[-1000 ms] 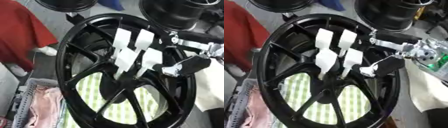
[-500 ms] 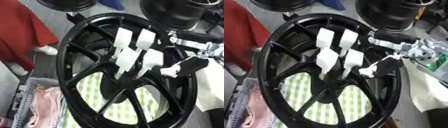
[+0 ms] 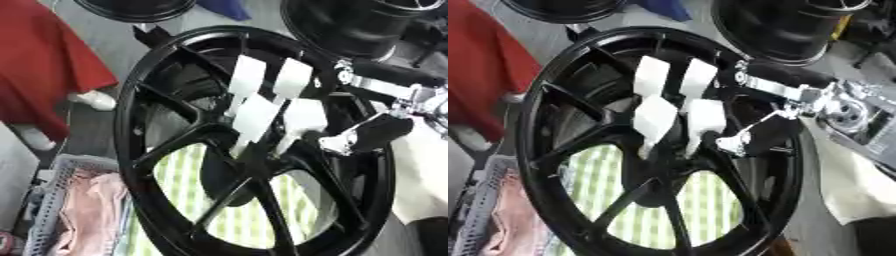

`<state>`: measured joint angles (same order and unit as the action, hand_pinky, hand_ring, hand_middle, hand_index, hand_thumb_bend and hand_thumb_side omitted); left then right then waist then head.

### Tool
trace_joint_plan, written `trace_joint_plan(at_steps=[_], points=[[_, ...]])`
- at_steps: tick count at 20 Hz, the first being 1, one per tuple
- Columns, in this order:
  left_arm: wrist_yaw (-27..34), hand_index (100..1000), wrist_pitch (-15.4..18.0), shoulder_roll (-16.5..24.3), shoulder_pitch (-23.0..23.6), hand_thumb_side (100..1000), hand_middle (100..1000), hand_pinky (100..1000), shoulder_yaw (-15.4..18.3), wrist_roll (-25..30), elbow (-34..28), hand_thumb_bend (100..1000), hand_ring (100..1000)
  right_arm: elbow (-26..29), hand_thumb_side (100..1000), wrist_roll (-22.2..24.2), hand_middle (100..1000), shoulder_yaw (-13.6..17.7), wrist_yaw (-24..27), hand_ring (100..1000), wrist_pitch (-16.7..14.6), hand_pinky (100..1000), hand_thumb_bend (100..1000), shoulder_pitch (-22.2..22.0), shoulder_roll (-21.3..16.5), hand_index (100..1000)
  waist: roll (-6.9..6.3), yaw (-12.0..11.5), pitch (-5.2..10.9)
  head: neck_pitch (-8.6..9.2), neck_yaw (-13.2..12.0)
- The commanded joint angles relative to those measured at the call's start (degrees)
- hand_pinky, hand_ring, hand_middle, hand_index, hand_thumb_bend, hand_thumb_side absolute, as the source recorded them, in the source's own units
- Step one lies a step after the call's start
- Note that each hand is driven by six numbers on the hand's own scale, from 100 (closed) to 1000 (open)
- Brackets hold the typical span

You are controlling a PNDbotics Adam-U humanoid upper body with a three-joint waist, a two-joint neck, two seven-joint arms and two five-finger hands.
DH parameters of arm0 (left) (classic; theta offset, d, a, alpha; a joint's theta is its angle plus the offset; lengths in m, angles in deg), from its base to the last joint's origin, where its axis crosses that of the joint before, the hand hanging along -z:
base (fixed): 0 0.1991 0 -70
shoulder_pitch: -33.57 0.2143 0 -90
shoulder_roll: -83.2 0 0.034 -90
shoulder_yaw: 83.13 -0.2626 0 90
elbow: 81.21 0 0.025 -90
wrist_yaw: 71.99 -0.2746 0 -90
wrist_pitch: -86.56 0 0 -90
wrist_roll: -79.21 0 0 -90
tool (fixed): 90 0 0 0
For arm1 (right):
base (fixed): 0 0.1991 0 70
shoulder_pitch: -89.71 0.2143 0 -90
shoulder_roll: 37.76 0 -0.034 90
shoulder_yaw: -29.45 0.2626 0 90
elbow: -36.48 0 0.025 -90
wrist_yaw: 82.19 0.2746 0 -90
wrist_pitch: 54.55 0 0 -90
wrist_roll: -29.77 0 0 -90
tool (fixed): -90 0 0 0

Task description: Pull the pin out of the wheel hub.

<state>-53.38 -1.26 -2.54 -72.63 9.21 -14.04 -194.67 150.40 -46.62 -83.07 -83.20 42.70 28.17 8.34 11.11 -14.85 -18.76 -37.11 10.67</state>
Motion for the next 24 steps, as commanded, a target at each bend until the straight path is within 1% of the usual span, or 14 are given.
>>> trace_joint_plan(at_steps=[1,2,4,6,7,8,11,13,17,18,22,24], points=[[-0.1,812,0.0,0.8,-0.5,727,662,952,0.4,-0.2,-1.1,100,708,0.7,212,-0.7,425,0.5,1.5,616,0.2,662,274,0.7,-1.1,603,-0.39,0.0,0.84,0.42,0.1],[-0.2,812,0.0,0.8,-0.5,727,662,952,0.4,-0.2,-1.1,100,708,0.7,178,-0.9,418,0.4,2.2,607,0.3,642,240,0.7,-1.0,588,-0.39,0.0,0.82,0.40,0.1],[-0.3,812,-0.1,0.7,-0.4,727,662,953,0.5,-0.3,-1.1,100,708,0.7,169,-1.3,406,0.4,3.8,599,0.5,625,177,0.8,-0.9,571,-0.40,0.0,0.81,0.36,0.1],[-0.4,811,-0.1,0.7,-0.4,727,662,953,0.5,-0.4,-1.1,100,708,0.7,118,-1.8,393,0.6,5.5,589,0.5,610,116,0.9,-1.0,555,-0.42,0.0,0.83,0.37,0.0],[-0.4,811,-0.1,0.7,-0.4,727,662,953,0.5,-0.4,-1.1,100,708,0.7,118,-2.0,393,0.6,6.2,589,0.4,610,116,0.8,-1.0,555,-0.43,0.0,0.84,0.38,0.0],[-0.4,811,-0.1,0.7,-0.4,727,662,953,0.5,-0.4,-1.1,100,708,0.7,100,-2.1,387,0.7,6.9,585,0.3,602,100,0.7,-1.0,548,-0.44,0.0,0.84,0.41,0.0],[-0.4,811,-0.2,0.7,-0.3,727,662,954,0.5,-0.5,-1.1,100,708,0.7,100,-2.3,367,1.0,8.8,574,-0.4,583,100,0.3,-1.2,527,-0.48,0.0,0.89,0.50,0.1],[-0.4,811,-0.2,0.7,-0.3,727,662,955,0.6,-0.6,-1.1,100,710,0.7,100,-2.5,343,1.3,10.0,558,-0.6,560,100,0.3,-1.4,497,-0.52,0.0,0.99,0.60,0.1],[-0.4,811,-0.3,0.7,-0.2,728,662,956,0.6,-0.9,-1.1,100,711,0.7,100,-2.5,321,1.8,11.7,546,-0.4,543,100,0.7,-1.8,462,-0.53,0.1,1.25,0.80,0.2],[-0.4,812,-0.3,0.7,-0.2,727,662,956,0.7,-0.9,-1.1,100,711,0.7,100,-2.5,306,2.0,12.3,537,-0.3,533,100,1.0,-1.8,438,-0.53,0.2,1.34,0.82,0.2],[-0.3,812,-0.3,0.9,-0.2,726,661,956,0.8,-1.2,-1.1,100,712,0.7,100,-2.0,286,3.2,14.7,520,0.1,507,100,2.1,-2.3,380,-0.55,0.2,1.69,0.94,0.3],[-0.2,812,-0.3,0.9,-0.1,726,661,956,0.8,-1.3,-1.1,100,712,0.7,100,-1.7,276,4.0,16.0,515,0.3,501,100,2.8,-2.6,367,-0.54,0.2,1.81,1.01,0.3]])
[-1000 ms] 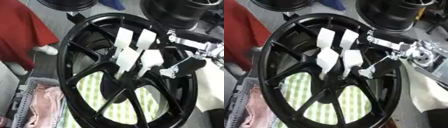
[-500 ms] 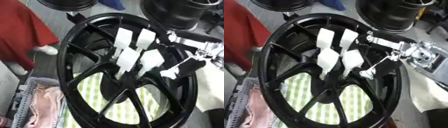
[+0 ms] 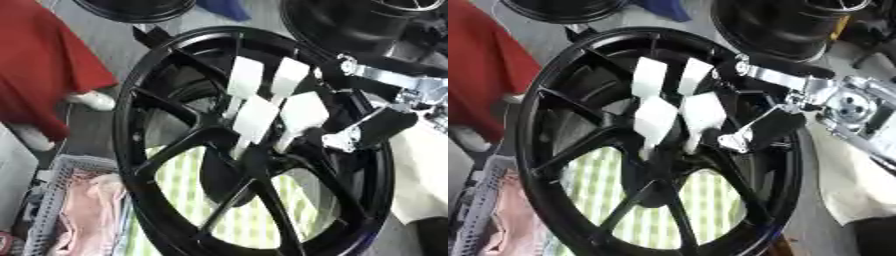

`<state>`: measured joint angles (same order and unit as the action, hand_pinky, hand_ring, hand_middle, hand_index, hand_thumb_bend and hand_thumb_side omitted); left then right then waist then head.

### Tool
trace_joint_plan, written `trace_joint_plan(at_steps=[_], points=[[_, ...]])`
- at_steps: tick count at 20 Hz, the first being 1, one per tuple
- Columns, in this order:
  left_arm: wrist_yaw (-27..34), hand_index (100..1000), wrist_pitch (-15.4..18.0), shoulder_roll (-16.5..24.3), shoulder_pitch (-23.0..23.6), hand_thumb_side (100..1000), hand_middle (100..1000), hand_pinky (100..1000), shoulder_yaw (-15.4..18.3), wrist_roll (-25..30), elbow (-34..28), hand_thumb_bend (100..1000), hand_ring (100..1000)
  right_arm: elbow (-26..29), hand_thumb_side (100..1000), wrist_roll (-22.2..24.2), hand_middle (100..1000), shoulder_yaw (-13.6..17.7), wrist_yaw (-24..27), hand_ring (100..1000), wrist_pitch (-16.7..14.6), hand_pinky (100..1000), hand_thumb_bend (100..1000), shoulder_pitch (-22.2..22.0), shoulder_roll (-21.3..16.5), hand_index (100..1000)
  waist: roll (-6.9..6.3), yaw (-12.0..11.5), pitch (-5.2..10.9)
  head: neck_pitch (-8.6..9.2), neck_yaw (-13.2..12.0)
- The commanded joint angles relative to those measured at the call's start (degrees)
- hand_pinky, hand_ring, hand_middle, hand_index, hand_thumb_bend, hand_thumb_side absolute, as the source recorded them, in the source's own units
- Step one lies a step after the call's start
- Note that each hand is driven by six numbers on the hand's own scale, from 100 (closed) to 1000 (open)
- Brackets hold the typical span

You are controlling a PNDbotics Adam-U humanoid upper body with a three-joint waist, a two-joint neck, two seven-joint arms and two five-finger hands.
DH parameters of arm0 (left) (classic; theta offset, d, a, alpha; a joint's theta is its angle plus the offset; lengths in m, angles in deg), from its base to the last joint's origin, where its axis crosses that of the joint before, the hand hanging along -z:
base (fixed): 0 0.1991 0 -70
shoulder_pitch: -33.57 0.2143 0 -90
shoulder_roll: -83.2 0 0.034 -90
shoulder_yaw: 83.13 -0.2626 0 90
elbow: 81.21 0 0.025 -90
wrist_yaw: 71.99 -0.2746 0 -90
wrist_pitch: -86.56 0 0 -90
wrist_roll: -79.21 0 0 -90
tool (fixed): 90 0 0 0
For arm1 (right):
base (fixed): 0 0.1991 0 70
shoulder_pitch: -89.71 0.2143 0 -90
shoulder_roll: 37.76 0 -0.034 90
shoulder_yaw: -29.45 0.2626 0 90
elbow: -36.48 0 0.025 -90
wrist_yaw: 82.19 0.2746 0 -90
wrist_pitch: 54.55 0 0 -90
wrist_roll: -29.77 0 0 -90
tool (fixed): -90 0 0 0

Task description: Pull the pin out of the wheel hub.

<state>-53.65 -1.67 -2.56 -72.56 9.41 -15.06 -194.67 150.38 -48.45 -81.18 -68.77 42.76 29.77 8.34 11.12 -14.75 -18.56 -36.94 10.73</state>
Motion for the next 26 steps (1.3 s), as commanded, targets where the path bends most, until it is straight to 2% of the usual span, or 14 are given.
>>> trace_joint_plan(at_steps=[1,10,15,17,21,26], points=[[0.0,812,0.1,0.9,-0.2,726,660,956,0.6,-0.3,-1.1,100,711,0.7,100,0.3,273,2.5,2.2,514,0.3,500,100,1.5,-2.7,364,-0.52,0.1,1.65,0.87,0.2],[-0.2,812,-0.1,1.2,0.1,727,662,957,0.8,-0.2,-1.1,100,712,0.7,100,1.8,258,8.2,6.9,503,1.3,477,100,4.7,-4.5,343,-0.31,0.5,1.93,1.51,-0.1],[-0.5,812,0.0,1.4,0.8,725,661,957,1.2,-0.7,-1.1,100,710,0.7,100,0.1,255,15.3,12.7,494,3.1,446,100,4.0,-7.0,337,-0.44,1.9,2.20,1.28,-1.1],[-0.7,812,0.1,1.4,1.2,725,661,957,1.5,-1.0,-1.1,100,709,0.7,100,-2.9,253,19.7,15.1,492,4.1,437,100,1.2,-8.7,333,-0.67,2.9,2.20,1.18,-2.0],[-1.2,812,0.4,1.5,1.8,724,660,958,2.3,-1.8,-1.1,100,708,0.7,100,-11.4,256,28.1,19.0,492,5.2,421,100,-7.7,-11.0,330,-1.26,4.7,1.92,1.36,-4.0],[-1.7,812,0.9,1.4,2.5,722,660,958,3.0,-2.6,-1.1,100,706,0.7,100,-23.6,268,36.7,18.2,504,4.9,433,100,-22.1,-9.1,349,-2.34,7.0,1.42,1.39,-6.3]])
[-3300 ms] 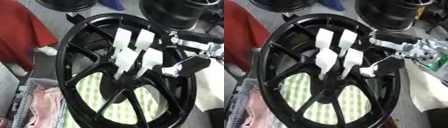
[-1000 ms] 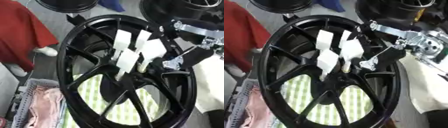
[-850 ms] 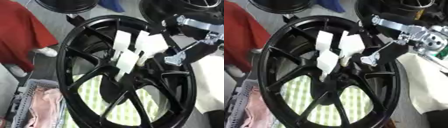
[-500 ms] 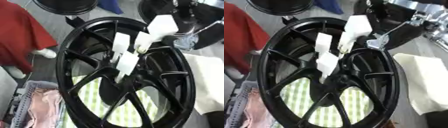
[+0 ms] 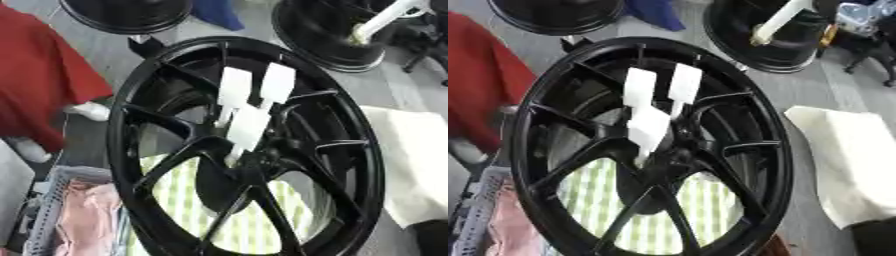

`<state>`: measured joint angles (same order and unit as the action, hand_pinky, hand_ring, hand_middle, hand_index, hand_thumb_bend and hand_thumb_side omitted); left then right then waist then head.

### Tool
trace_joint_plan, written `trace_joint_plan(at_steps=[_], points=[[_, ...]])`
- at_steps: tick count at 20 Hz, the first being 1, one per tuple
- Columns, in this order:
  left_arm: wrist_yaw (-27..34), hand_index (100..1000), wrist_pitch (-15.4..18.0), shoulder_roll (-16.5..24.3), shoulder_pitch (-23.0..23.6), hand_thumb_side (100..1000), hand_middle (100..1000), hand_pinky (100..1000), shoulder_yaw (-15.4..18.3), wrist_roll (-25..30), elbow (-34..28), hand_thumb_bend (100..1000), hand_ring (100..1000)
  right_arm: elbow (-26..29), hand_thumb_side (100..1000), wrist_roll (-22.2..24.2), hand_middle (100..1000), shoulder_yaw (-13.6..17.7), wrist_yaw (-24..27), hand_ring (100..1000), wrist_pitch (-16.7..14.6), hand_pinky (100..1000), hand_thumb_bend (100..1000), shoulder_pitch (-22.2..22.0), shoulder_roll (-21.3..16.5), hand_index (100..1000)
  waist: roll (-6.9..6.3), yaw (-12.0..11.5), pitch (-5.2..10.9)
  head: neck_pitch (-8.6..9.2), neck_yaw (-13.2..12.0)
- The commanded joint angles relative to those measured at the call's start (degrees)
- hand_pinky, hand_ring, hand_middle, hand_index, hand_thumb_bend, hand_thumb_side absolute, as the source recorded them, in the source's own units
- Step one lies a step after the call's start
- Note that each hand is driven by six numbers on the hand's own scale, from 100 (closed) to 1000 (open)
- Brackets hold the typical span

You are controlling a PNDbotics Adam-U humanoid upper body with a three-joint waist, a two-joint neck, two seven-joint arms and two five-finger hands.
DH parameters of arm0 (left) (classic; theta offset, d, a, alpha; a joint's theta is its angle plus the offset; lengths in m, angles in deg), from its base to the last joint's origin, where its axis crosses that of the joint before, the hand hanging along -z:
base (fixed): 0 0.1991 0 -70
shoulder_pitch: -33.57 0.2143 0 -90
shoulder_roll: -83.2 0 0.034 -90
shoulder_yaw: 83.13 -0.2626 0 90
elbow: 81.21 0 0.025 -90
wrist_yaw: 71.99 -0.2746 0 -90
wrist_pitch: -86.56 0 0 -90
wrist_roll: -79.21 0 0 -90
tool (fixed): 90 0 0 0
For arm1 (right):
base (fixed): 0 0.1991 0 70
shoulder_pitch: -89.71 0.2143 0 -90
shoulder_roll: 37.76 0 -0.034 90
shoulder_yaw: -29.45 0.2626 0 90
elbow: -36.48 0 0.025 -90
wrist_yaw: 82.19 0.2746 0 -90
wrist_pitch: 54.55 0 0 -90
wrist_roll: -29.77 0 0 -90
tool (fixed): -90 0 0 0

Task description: Pull the pin out of the wheel hub.

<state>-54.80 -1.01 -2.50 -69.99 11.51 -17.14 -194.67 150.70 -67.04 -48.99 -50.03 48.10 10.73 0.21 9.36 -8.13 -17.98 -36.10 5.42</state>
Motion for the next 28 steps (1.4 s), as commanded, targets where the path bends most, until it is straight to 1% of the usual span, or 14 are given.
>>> trace_joint_plan(at_steps=[1,8,10,11,12,14,15,17,20,23,25,26,27,28], points=[[-0.6,812,0.4,1.3,0.0,722,660,958,1.0,-0.7,-1.1,100,706,0.4,100,-7.0,285,6.0,-1.8,513,-1.0,444,100,-6.2,0.2,361,-0.80,0.8,0.71,0.61,-1.3],[-1.1,812,0.7,0.8,-0.1,722,660,958,1.3,-1.2,-1.1,100,705,0.4,100,-19.4,365,14.7,-16.5,558,-3.9,487,109,-25.2,14.4,454,-1.89,1.9,-0.20,1.20,-2.4],[-1.1,812,0.8,0.7,-0.2,721,660,958,1.3,-1.3,-1.1,100,705,0.4,100,-21.6,424,16.0,-20.2,599,-3.9,516,183,-28.5,19.2,511,-2.30,1.9,-0.47,1.26,-2.5],[-1.1,812,0.9,0.6,-0.3,720,660,958,1.4,-1.3,-1.1,100,704,0.4,100,-21.6,487,16.1,-21.7,639,-3.7,544,260,-29.7,21.3,571,-2.51,1.9,-0.61,1.31,-2.5],[-1.1,812,1.0,0.5,-0.3,720,660,958,1.4,-1.4,-1.1,100,704,0.4,100,-21.2,589,16.1,-23.2,693,-3.6,575,344,-30.6,23.1,649,-2.68,1.9,-0.73,1.38,-2.5],[-1.2,812,1.0,0.3,-0.4,721,659,958,1.3,-1.4,-1.1,100,704,0.4,100,-19.9,671,15.8,-25.9,740,-2.8,604,335,-31.8,26.3,706,-3.03,1.8,-0.99,1.46,-2.6],[-1.2,812,1.1,0.2,-0.4,721,659,959,1.3,-1.4,-1.1,100,703,0.4,100,-19.7,783,15.8,-27.2,805,-1.7,654,391,-32.3,27.6,747,-3.22,1.8,-1.12,1.50,-2.7],[-1.3,812,1.1,0.1,-0.5,721,659,959,1.3,-1.4,-1.1,100,703,0.4,129,-20.4,831,15.9,-29.4,848,0.9,688,410,-32.9,29.5,766,-3.50,1.8,-1.31,1.54,-2.8],[-1.3,812,1.1,-0.1,-0.5,721,660,959,1.3,-1.4,-1.1,100,703,0.4,152,-22.6,831,15.7,-31.5,859,3.6,699,416,-33.0,30.9,766,-3.84,1.8,-1.52,1.57,-2.9],[-1.4,812,1.1,-0.2,-0.5,721,660,960,1.3,-1.4,-1.1,100,703,0.4,141,-24.7,828,15.6,-31.9,851,4.0,687,412,-32.7,31.4,756,-4.07,1.9,-1.64,1.47,-2.8],[-1.4,812,1.1,-0.2,-0.5,721,660,960,1.2,-1.4,-1.1,100,702,0.4,100,-26.6,783,15.6,-31.2,814,2.6,654,360,-32.2,31.2,720,-4.19,2.0,-1.69,1.42,-2.7],[-1.4,812,1.1,-0.2,-0.5,721,660,960,1.2,-1.4,-1.1,100,702,0.4,100,-27.5,766,15.4,-30.5,801,0.7,644,327,-31.7,30.9,708,-4.26,2.0,-1.72,1.42,-2.8],[-1.4,812,1.1,-0.2,-0.5,720,659,960,1.2,-1.4,-1.1,100,702,0.4,100,-28.2,741,15.3,-29.7,784,-1.2,638,379,-31.4,30.6,698,-4.30,2.0,-1.74,1.44,-2.8],[-1.4,812,1.2,-0.1,-0.5,720,659,959,1.2,-1.3,-1.1,100,702,0.4,100,-28.9,719,15.1,-29.1,775,-3.2,633,331,-30.9,30.0,697,-4.35,2.0,-1.74,1.47,-2.7]])
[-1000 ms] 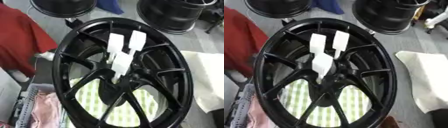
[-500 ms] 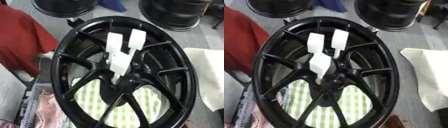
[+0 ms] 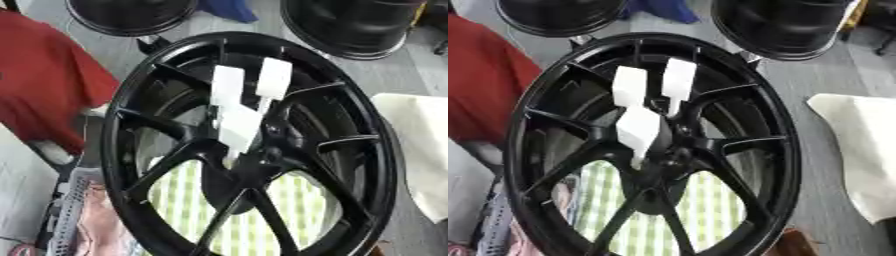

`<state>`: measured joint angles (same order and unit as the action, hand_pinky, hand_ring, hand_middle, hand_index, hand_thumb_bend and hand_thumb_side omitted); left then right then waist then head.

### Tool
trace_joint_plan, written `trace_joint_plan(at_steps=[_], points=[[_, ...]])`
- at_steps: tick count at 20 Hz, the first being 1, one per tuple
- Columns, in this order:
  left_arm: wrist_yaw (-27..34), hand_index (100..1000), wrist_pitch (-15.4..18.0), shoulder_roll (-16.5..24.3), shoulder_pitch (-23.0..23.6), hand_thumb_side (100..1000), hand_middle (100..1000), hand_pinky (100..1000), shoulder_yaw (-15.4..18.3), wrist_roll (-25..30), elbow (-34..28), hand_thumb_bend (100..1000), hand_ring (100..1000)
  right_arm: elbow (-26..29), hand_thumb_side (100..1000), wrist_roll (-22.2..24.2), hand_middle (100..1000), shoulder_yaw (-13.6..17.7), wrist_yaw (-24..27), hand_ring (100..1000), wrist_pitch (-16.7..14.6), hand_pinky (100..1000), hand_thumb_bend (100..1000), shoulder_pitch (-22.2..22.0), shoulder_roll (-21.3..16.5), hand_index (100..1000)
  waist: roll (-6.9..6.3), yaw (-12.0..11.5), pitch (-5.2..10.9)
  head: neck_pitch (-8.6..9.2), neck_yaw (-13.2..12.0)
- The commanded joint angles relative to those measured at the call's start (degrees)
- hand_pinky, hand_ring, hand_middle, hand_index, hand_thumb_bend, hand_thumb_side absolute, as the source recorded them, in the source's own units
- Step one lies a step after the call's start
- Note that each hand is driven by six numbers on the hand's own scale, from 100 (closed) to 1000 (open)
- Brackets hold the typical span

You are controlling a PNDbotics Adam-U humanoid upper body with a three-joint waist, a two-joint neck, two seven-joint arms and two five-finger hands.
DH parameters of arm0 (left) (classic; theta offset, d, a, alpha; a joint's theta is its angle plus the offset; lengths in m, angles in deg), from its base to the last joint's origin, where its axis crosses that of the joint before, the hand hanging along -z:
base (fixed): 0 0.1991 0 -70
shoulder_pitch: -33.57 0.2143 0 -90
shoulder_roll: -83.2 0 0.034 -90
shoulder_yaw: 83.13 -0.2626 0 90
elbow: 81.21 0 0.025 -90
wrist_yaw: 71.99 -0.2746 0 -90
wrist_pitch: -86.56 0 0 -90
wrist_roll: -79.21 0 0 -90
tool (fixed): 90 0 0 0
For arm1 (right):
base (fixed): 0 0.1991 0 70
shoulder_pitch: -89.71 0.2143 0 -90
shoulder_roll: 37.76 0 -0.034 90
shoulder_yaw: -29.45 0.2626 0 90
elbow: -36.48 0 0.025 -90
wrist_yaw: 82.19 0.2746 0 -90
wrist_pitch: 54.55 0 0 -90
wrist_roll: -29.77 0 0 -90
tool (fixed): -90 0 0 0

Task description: Pull the pin out of the wheel hub.

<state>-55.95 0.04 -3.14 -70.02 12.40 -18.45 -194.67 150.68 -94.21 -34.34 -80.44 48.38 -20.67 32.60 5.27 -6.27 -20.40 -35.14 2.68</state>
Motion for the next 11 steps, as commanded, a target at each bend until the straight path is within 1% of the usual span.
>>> trace_joint_plan(at_steps=[1,4,6,7,8,11], points=[[-0.3,811,0.2,0.5,-0.5,719,659,959,0.3,0.0,-1.1,100,702,0.4,100,-2.3,697,0.2,1.9,765,-5.5,629,279,0.9,-3.0,694,-0.31,0.1,0.70,0.53,0.1],[-0.2,811,0.2,0.6,-0.6,718,658,959,0.2,0.1,-1.1,100,701,0.4,100,-3.8,631,-0.6,3.3,721,-10.7,603,184,2.9,-5.7,665,-0.40,-0.1,0.80,0.52,0.3],[-0.1,811,0.3,0.6,-0.6,718,659,959,0.1,0.2,-1.1,100,701,0.4,100,-3.7,606,-1.6,4.0,696,-13.3,593,124,4.4,-7.7,645,-0.41,-0.1,0.88,0.51,0.5],[0.0,811,0.3,0.6,-0.7,718,659,959,0.1,0.3,-1.1,100,701,0.4,101,-3.4,598,-2.2,4.3,689,-14.2,592,180,5.1,-8.7,638,-0.41,-0.1,0.92,0.52,0.6],[0.0,811,0.3,0.6,-0.7,718,659,959,0.0,0.3,-1.1,100,700,0.4,106,-2.8,593,-3.0,4.4,682,-15.0,592,100,6.0,-9.7,632,-0.40,-0.2,0.95,0.55,0.7],[0.1,811,0.3,0.6,-0.8,717,659,959,-0.1,0.5,-1.1,100,700,0.4,113,-0.2,587,-5.3,4.1,676,-17.3,591,100,8.3,-12.3,625,-0.37,-0.4,1.04,0.55,0.7]])
